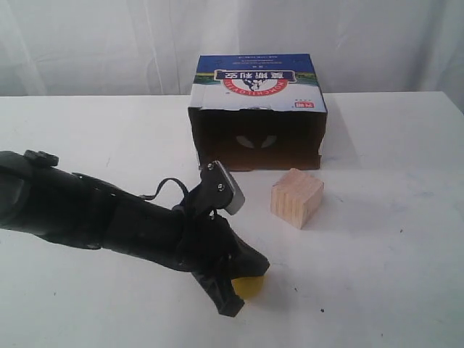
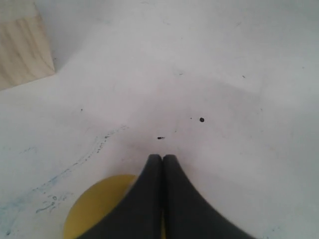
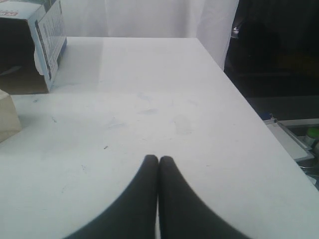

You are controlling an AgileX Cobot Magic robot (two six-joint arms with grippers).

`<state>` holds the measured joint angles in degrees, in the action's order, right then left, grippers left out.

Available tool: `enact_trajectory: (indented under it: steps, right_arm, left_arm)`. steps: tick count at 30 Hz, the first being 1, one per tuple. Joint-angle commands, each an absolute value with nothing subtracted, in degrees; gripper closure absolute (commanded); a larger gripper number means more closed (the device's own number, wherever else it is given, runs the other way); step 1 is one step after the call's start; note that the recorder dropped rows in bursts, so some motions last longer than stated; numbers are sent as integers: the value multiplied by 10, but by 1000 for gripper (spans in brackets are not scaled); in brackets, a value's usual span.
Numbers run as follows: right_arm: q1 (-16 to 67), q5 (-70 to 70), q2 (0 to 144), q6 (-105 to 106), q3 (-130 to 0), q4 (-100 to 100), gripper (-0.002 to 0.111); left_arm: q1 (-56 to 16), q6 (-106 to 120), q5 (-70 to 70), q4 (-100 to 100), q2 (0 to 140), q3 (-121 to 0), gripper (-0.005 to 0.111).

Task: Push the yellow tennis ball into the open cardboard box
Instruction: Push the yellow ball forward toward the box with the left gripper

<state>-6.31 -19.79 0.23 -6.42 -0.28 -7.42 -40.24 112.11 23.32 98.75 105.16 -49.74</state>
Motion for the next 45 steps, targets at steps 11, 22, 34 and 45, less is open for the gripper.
enact_trajectory:
  steps: [11,22,34,45]
  right_arm:
    - [-63,-196,0,-63,0,-73,108]
    - [-63,-196,0,-63,0,-73,108]
    - [-63,-196,0,-63,0,-73,108]
    - [-63,-196,0,-63,0,-73,108]
  left_arm:
    - [-377,1214,115,999,1094,-556,107]
    - [-294,1214,201,999,1094,-608,107]
    - [-275,1214,153,999,1123,-613,107]
    - [-167,1196,416,999,1164,-613,107]
